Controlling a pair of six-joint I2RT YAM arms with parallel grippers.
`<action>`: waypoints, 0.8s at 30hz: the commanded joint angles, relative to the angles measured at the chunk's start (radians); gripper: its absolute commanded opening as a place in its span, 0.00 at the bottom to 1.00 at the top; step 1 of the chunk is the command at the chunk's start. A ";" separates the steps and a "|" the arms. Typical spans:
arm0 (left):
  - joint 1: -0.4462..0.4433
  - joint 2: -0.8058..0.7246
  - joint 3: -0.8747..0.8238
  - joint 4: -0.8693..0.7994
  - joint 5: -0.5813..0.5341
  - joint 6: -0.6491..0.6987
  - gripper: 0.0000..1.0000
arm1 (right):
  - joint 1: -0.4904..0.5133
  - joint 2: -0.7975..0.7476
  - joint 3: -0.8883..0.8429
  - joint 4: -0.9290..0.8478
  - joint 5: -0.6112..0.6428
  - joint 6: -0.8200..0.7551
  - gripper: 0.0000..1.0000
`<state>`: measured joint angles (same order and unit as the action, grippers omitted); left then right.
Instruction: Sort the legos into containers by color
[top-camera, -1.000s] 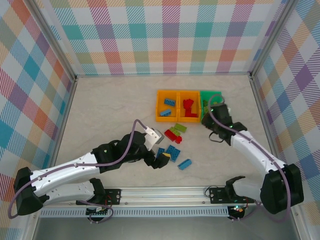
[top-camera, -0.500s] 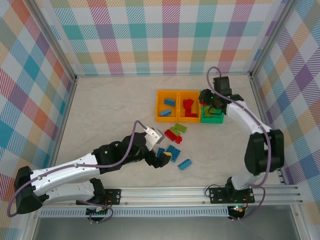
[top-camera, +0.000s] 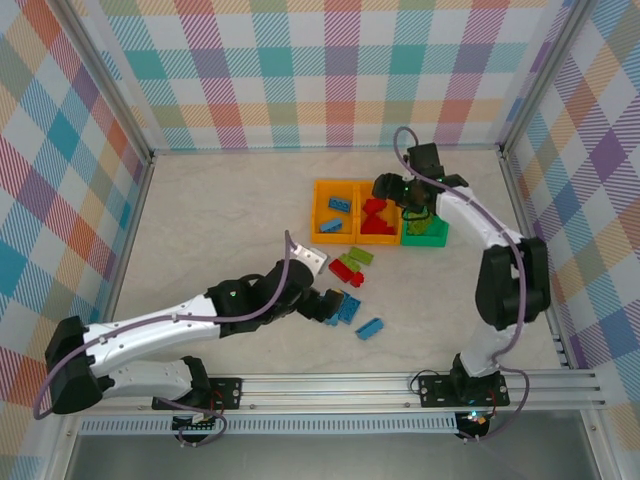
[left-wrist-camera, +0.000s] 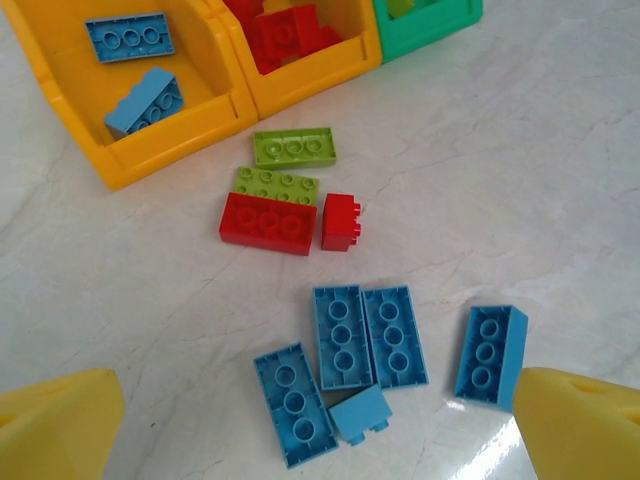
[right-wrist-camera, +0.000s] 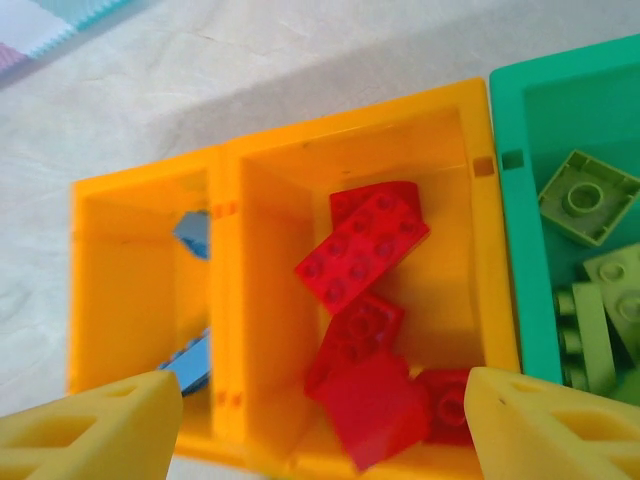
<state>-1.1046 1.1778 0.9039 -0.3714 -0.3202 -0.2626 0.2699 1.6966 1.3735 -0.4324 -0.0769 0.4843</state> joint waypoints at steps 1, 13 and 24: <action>0.012 0.089 0.082 -0.026 -0.012 -0.047 1.00 | 0.010 -0.190 -0.096 -0.046 -0.118 -0.014 0.76; 0.189 0.623 0.442 0.034 0.275 0.032 1.00 | 0.033 -0.922 -0.493 -0.453 -0.220 0.041 0.79; 0.212 0.915 0.669 -0.011 0.164 0.050 1.00 | 0.032 -1.026 -0.526 -0.516 -0.309 0.046 0.89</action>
<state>-0.9047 2.0644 1.5242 -0.3492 -0.1261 -0.2234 0.3016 0.6613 0.8589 -0.9249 -0.3672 0.5346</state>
